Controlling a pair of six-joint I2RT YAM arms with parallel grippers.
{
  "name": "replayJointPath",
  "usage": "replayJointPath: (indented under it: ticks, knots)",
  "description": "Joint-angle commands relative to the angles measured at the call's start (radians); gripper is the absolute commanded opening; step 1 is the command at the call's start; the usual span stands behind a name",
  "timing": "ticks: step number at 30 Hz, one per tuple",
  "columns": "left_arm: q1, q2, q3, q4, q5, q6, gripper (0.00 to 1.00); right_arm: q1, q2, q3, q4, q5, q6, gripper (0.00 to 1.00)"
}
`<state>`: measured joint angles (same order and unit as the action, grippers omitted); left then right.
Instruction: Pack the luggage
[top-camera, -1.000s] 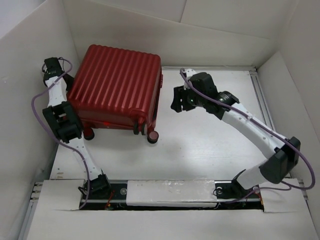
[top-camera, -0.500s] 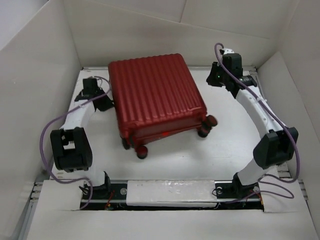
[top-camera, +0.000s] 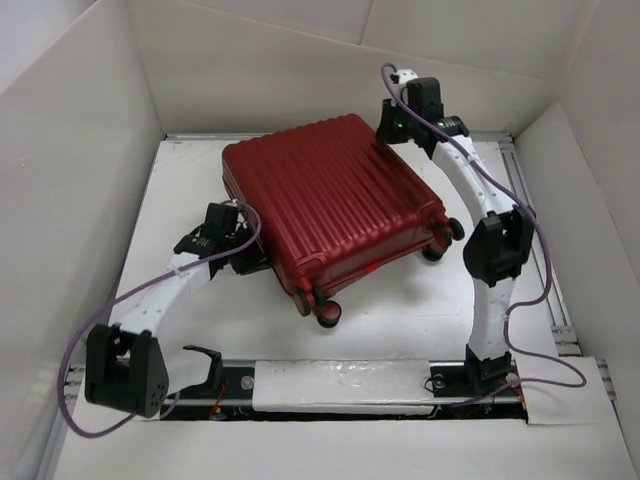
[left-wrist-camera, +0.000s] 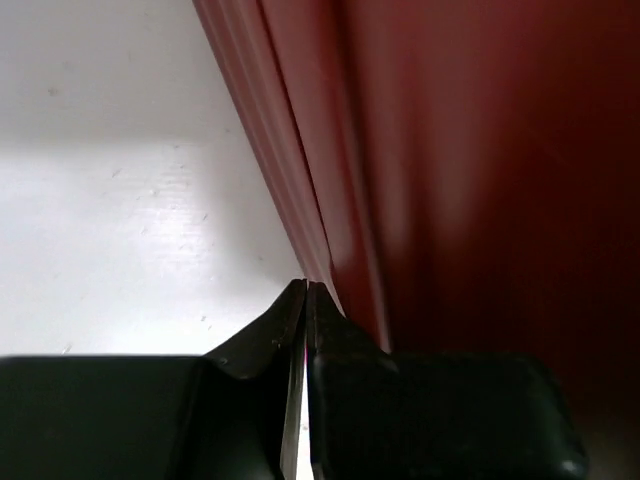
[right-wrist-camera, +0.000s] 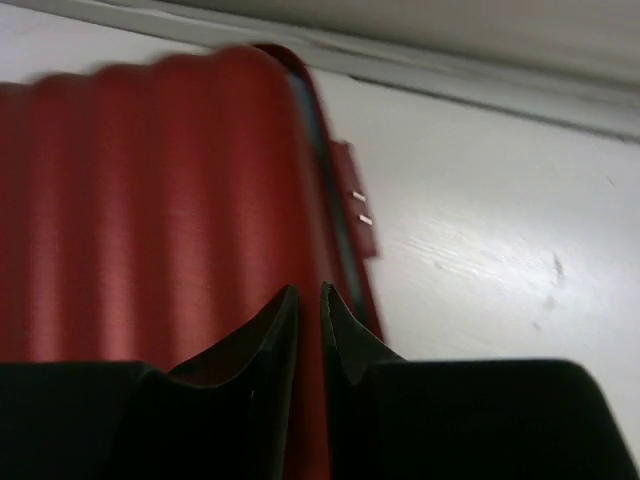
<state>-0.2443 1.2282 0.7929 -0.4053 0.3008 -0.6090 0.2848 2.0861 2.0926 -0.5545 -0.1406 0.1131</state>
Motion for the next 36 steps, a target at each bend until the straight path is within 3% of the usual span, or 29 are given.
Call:
replayJointPath:
  ticks: [1,2,4,6,7,9,11,12,13,14,15,16,18,19,20,23,29,34,36]
  knots:
    - [-0.03,-0.172,0.085,-0.1,-0.108,-0.011,0.0,0.22,0.034,0.117,-0.246,-0.181,-0.038,0.22]
    - [-0.03,-0.2,0.136,-0.101,-0.109,0.001,0.0,0.22,0.019,0.148,-0.255,-0.144,-0.038,0.22]
    - [0.005,-0.236,0.251,-0.199,-0.277,0.026,0.0,0.22,-0.023,0.21,-0.255,-0.088,-0.026,0.25]
    - [0.028,-0.246,0.409,-0.214,-0.359,0.038,0.06,0.191,-0.114,0.219,-0.211,-0.088,0.028,0.39]
    - [0.028,-0.246,0.449,-0.187,-0.414,0.038,0.14,0.159,-0.151,0.219,-0.193,-0.088,0.043,0.44]
    - [0.049,-0.195,0.554,-0.132,-0.414,0.038,0.24,0.13,-0.277,0.16,-0.147,-0.076,0.071,0.56]
    - [0.092,-0.11,0.639,-0.072,-0.306,0.051,0.33,0.108,-0.369,0.091,-0.125,-0.057,0.092,0.61]
    - [0.124,0.001,0.687,-0.061,-0.274,0.051,0.33,0.108,-0.418,-0.007,-0.111,-0.044,0.092,0.61]
    - [0.137,0.061,0.797,-0.061,-0.252,0.051,0.33,0.108,-0.526,-0.069,-0.111,-0.028,0.102,0.58]
    - [0.149,0.124,0.86,-0.046,-0.197,0.051,0.34,0.12,-0.585,-0.141,-0.095,-0.01,0.102,0.47]
    - [0.178,0.26,0.928,-0.046,-0.169,0.061,0.36,0.132,-0.645,-0.296,-0.085,0.028,0.111,0.23]
    - [0.194,0.331,1.079,-0.055,-0.148,0.061,0.36,0.151,-0.767,-0.377,-0.085,0.053,0.111,0.13]
    - [0.224,0.463,1.21,-0.064,-0.094,0.052,0.36,0.212,-0.889,-0.532,-0.085,0.142,0.155,0.0]
    - [0.258,0.6,1.276,-0.064,-0.065,0.017,0.36,0.233,-0.944,-0.666,-0.126,0.171,0.174,0.0]
    - [0.278,0.67,1.409,-0.082,-0.031,-0.004,0.36,0.255,-1.048,-0.727,-0.152,0.202,0.218,0.0]
    - [0.329,0.914,1.595,-0.07,0.092,-0.067,0.36,0.298,-1.211,-0.914,-0.26,0.274,0.295,0.0]
    - [0.359,1.112,1.548,0.118,0.233,-0.138,0.35,0.318,-1.267,-1.042,-0.326,0.315,0.393,0.0]
    - [0.359,1.15,1.453,0.186,0.346,-0.158,0.35,0.301,-1.066,-1.028,-0.242,0.381,0.321,0.0]
    - [0.324,1.095,1.393,0.198,0.368,-0.098,0.29,0.269,-0.985,-0.981,-0.175,0.371,0.278,0.0]
